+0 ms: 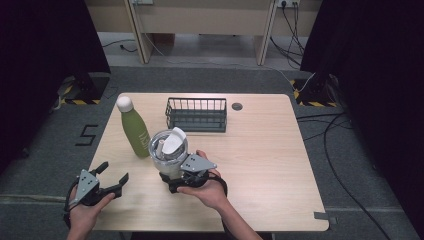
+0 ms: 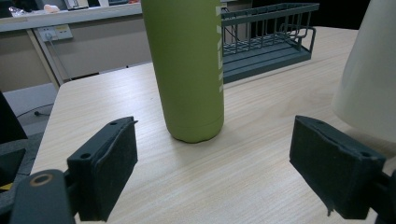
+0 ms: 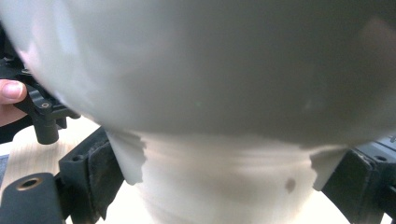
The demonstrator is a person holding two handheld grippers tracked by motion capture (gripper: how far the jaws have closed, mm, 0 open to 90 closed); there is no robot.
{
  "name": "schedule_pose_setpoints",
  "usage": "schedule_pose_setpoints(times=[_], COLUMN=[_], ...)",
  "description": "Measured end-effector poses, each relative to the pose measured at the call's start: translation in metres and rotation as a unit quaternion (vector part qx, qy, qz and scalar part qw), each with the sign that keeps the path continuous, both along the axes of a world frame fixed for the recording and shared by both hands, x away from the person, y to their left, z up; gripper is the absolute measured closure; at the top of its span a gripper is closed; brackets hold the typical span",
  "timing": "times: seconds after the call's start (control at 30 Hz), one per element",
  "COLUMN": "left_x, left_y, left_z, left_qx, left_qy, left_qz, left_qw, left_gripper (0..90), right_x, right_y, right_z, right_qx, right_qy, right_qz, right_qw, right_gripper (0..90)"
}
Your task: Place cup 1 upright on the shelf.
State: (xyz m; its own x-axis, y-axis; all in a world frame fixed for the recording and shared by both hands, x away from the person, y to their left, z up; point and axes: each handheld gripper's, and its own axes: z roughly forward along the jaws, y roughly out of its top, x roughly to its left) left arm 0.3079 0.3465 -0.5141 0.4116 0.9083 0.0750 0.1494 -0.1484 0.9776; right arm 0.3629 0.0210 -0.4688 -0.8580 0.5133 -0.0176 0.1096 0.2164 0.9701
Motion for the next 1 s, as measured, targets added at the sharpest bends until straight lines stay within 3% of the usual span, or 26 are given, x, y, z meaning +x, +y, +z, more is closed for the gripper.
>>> schedule_pose_setpoints(times=[1.0], left_x=[0.001], left_y=[-0.001], left_z=[-0.001], left_qx=[-0.005], left_qy=[0.002], left_qz=[-0.002], left_qw=[1.0], left_gripper=[14.7], right_x=[0.018], right_y=[-0.022], right_z=[0.023], right_qx=[0.01], right_qy=[-0.007], right_qz=[-0.044], right_qw=[0.9989], right_gripper=[11.3])
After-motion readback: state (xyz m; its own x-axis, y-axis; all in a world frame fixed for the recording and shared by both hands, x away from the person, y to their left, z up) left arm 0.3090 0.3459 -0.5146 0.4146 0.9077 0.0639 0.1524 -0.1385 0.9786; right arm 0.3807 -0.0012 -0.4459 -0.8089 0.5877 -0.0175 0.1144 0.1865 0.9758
